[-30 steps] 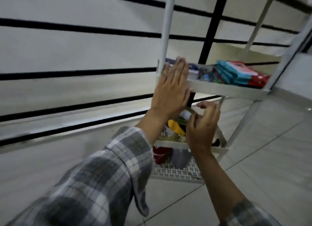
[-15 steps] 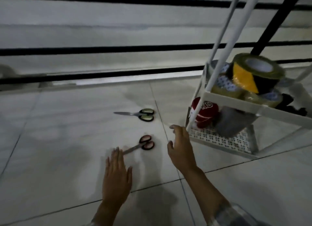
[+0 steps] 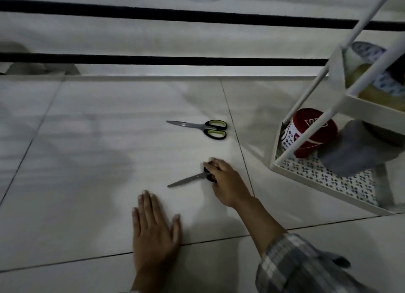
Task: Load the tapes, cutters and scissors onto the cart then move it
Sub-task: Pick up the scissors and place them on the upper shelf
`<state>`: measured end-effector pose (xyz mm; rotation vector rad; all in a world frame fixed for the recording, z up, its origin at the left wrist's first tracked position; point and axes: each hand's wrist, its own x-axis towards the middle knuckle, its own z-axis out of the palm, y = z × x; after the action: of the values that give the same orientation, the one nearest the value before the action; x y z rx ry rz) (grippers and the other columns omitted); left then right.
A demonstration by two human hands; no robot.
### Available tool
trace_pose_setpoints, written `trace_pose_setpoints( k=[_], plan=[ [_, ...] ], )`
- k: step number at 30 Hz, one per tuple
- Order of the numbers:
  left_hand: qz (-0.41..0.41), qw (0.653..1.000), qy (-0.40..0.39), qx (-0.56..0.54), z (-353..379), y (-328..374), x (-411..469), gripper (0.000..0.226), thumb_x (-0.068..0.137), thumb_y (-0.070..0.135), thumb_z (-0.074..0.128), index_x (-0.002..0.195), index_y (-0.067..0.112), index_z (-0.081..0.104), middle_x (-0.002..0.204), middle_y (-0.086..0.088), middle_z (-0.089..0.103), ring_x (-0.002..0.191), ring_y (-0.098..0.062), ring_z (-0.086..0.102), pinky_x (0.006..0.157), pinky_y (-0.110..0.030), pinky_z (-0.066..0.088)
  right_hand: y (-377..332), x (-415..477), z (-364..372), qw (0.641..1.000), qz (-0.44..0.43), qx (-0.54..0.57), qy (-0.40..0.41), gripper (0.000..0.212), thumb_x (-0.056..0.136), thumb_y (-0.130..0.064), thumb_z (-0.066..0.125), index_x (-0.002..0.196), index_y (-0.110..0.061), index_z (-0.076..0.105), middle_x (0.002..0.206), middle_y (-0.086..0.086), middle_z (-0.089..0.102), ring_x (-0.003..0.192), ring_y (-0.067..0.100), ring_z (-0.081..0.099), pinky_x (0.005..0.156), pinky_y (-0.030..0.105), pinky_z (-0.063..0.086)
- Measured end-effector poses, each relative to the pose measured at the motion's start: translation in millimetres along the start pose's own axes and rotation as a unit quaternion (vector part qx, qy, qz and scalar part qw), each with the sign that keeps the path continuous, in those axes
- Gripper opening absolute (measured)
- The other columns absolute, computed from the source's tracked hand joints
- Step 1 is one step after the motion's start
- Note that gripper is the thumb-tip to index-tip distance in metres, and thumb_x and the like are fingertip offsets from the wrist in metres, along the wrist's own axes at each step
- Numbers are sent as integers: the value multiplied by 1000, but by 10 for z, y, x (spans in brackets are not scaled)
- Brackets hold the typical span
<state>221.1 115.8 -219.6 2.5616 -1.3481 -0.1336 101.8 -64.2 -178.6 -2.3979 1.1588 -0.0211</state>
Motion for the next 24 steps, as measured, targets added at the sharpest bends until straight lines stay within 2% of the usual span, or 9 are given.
trace_pose_setpoints(
  k=[2,5,11,13,15,18,20,24],
  plan=[
    [-2,1000,-5,0,16,-4,1,80,85,51,29,144,-3,18,154,-19,17,144,-27,11,116,-43,11,18,20,-8,1000,-6,-25,12,56,88,-11,55,141,-22,41,144,5,35,131,27,32,102,40,40],
    [-4,1000,-7,2,24,-6,11,81,85,52,28,144,-3,18,154,-20,17,144,-27,10,116,-43,11,15,15,-64,998,12,-51,31,50,83,-23,60,130,-18,47,126,9,37,116,28,37,88,37,47],
    [2,1000,-11,28,34,-9,20,81,86,50,28,142,-6,21,152,-23,21,143,-32,14,115,-46,14,1,-217,-21,976,117,89,160,42,79,-24,65,116,-10,50,108,8,32,92,29,49,76,33,49],
    [-5,1000,-3,24,1,7,47,81,83,49,30,139,-9,28,147,-27,30,139,-36,25,113,-46,16,28,-341,40,965,134,108,196,41,80,-22,63,115,-8,47,107,8,35,86,32,52,68,32,45],
    [-22,1000,8,-2,-68,86,154,77,76,45,36,130,-10,39,134,-29,44,126,-41,40,110,-47,24,86,-441,102,955,143,119,230,39,80,-21,61,114,-9,46,107,10,41,84,31,54,67,35,48],
    [-7,997,30,-77,-143,322,451,57,75,22,55,124,-7,46,124,-27,50,115,-41,46,104,-47,36,183,-520,178,945,139,117,272,39,79,-29,52,113,-11,45,105,10,47,87,29,53,73,44,51],
    [35,991,15,-125,-141,526,703,51,75,9,57,122,-6,46,124,-25,49,116,-40,44,103,-45,37,240,-547,215,936,143,117,299,40,81,-25,52,116,-7,46,105,14,49,91,31,51,74,41,49],
    [133,982,-40,-131,-35,875,1219,49,78,4,51,125,-8,44,133,-28,41,123,-41,37,106,-45,32,324,-583,296,926,144,123,326,43,85,-24,51,122,-3,46,109,17,50,96,29,51,77,28,40]
  ],
)
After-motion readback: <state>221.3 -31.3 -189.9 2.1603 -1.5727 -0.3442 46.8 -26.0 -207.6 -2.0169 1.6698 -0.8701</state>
